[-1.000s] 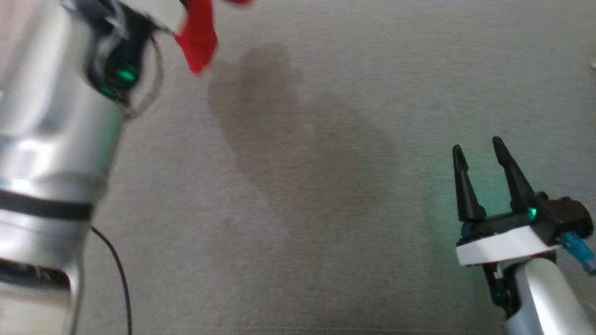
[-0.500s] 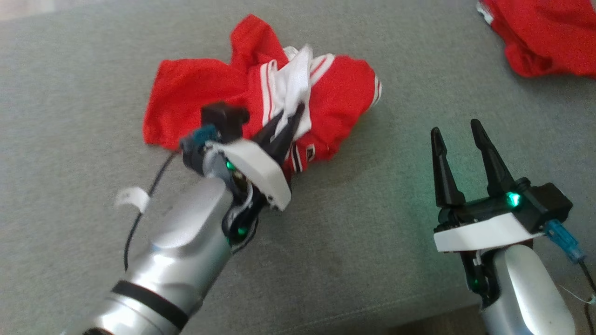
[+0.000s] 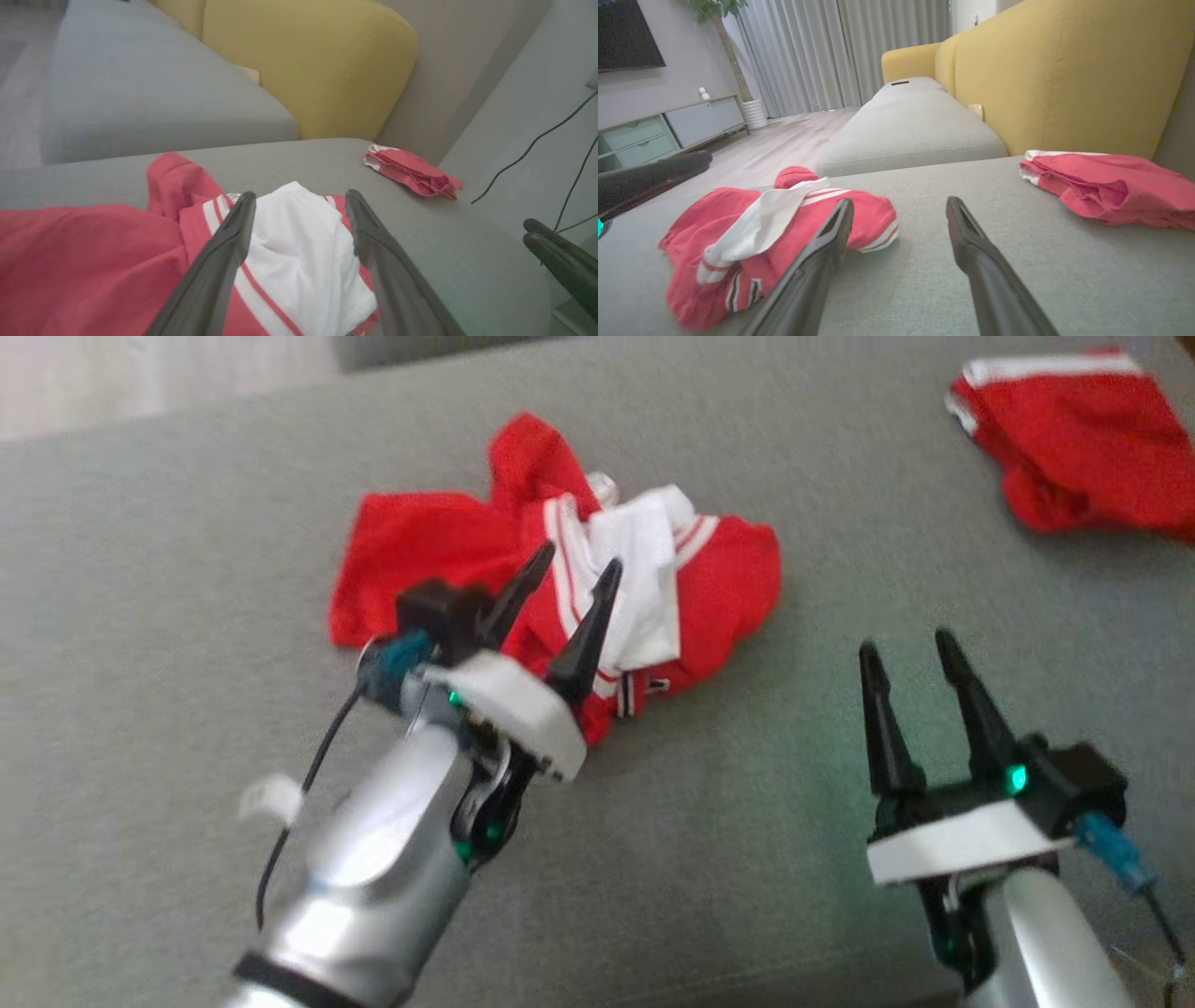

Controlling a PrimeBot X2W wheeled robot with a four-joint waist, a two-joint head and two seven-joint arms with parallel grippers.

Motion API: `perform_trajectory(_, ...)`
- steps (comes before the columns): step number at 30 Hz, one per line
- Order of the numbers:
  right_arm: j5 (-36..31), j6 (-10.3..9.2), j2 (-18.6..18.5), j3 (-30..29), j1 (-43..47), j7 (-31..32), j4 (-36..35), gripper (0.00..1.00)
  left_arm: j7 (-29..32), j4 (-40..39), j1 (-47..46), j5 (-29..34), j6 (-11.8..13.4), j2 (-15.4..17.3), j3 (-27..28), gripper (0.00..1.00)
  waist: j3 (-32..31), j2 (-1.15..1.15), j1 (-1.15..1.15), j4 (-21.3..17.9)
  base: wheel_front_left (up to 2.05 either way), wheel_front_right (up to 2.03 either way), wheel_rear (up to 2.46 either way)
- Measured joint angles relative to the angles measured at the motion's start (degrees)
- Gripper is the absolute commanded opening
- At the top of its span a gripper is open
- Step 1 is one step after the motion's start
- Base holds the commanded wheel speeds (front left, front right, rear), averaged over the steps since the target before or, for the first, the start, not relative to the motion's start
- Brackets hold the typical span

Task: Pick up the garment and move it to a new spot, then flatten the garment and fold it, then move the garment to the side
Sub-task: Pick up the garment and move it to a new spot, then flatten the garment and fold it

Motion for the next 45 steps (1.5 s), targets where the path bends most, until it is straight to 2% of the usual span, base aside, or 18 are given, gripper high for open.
perform_trajectory(3, 0.51, 0.0, 0.13, -0.31, 2.97, 0.0, 0.76, 1.0, -0.07, -3.28, 5.82, 2.8, 2.01, 0.35, 4.54, 1.0, -3.06, 0.0, 0.0, 2.37, 0.0, 0.0, 0.0)
perform_trajectory(7, 0.51, 0.0, 0.35, -1.14, 5.91, 0.0, 1.37, 1.0, -0.07, -9.36, 15.11, 8.04, 4.91, 2.46, 12.87, 1.0, -6.76, 0.0, 0.0, 6.12, 0.0, 0.0, 0.0)
perform_trajectory(12, 0.65, 0.0, 0.54, -2.32, 8.57, 0.0, 1.31, 1.0, -0.09, -17.83, 27.21, 13.68, 5.6, 3.47, 22.09, 1.0, -10.27, 0.0, 0.0, 10.88, 0.0, 0.0, 0.0)
perform_trajectory(15, 0.29, 0.0, 0.62, -2.79, 9.97, 0.01, 1.35, 1.0, -0.15, -20.91, 33.01, 17.34, 5.49, 3.58, 25.57, 1.0, -11.78, 0.0, 0.0, 13.26, 0.0, 0.0, 0.0)
perform_trajectory(22, 0.22, 0.0, 0.68, -3.63, 12.77, 0.01, 0.86, 1.0, -0.14, -25.71, 41.4, 25.73, 3.14, 3.3, 27.27, 1.0, -14.69, 0.0, 0.0, 16.3, 0.0, 0.0, 0.0)
perform_trajectory(29, 0.24, 0.0, 0.75, -3.55, 14.46, 0.01, 0.47, 1.0, -0.14, -27.24, 44.66, 27.21, 2.41, 2.08, 28.07, 1.0, -16.01, 0.0, 0.0, 16.48, 0.0, 0.0, 0.0)
perform_trajectory(45, 0.43, 0.0, 0.75, -2.71, 14.53, 0.01, 1.05, 1.0, -0.14, -25.84, 44.64, 28.97, 0.97, 0.96, 29.2, 1.0, -17.19, 0.0, 0.0, 16.57, 0.0, 0.0, 0.0)
